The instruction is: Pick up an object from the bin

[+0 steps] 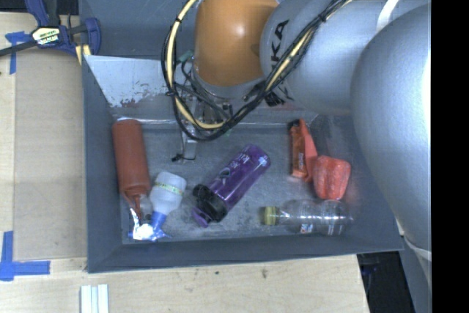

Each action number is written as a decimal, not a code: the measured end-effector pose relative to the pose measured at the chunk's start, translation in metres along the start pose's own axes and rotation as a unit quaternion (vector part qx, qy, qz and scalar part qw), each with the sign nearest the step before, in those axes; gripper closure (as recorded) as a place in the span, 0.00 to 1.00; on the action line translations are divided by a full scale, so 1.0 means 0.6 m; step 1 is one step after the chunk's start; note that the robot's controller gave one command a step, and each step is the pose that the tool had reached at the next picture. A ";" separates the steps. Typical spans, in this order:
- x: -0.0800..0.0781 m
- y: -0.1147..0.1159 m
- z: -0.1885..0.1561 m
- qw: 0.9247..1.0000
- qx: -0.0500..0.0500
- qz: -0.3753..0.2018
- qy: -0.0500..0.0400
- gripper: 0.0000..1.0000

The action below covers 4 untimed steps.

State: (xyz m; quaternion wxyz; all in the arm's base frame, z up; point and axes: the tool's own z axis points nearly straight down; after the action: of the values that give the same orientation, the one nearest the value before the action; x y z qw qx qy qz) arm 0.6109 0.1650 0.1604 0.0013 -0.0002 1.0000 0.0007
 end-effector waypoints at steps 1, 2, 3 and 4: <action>0.068 -0.048 0.048 0.999 0.000 -0.034 -0.001 0.00; 0.059 -0.072 0.127 1.000 0.000 -0.008 0.000 1.00; 0.059 -0.072 0.127 1.000 0.000 -0.008 0.000 1.00; 0.075 -0.124 0.055 1.000 0.000 0.003 0.003 1.00</action>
Offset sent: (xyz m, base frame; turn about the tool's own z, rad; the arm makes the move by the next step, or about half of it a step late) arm -0.0360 -0.0428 -0.0765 -0.0158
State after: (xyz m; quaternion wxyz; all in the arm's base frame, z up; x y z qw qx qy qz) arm 0.5659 0.0906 0.1271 -0.0013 0.0024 1.0000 0.0003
